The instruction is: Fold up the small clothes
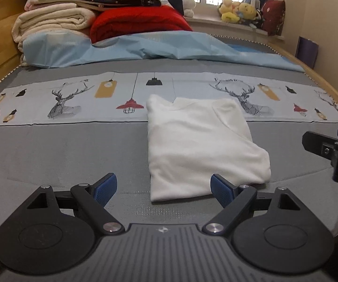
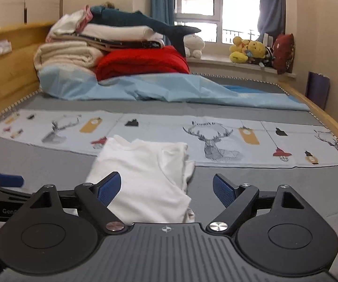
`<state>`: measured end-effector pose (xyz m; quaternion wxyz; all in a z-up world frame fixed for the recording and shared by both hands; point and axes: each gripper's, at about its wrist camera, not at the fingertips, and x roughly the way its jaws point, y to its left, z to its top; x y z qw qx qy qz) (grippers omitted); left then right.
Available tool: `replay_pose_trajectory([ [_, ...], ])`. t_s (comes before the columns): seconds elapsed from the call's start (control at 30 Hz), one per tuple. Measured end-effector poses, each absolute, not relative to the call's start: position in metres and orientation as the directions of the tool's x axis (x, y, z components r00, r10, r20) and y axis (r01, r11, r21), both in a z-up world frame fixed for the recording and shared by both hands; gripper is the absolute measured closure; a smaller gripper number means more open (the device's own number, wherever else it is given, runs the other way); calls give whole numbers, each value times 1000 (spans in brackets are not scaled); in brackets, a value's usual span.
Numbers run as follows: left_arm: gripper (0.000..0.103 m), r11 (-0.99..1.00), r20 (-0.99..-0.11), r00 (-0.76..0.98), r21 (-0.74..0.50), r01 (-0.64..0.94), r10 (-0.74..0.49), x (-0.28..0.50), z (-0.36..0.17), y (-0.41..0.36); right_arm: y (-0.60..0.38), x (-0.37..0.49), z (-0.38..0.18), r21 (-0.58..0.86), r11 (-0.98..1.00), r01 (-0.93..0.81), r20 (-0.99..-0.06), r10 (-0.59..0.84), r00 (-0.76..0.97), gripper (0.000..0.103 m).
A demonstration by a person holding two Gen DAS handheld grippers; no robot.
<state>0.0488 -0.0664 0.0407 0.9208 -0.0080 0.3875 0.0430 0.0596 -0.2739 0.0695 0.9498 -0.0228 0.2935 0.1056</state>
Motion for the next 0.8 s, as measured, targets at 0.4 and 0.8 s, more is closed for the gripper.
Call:
replay_pose_trajectory([
  [0.4, 12, 998, -757, 652, -1, -60, 39, 61, 30, -67, -280, 76, 49, 55, 984, -172, -651, 166, 741, 17],
  [0.8, 12, 998, -790, 613, -23, -54, 15, 64, 22, -67, -267, 75, 45, 58, 970, -237, -666, 214, 714, 17],
])
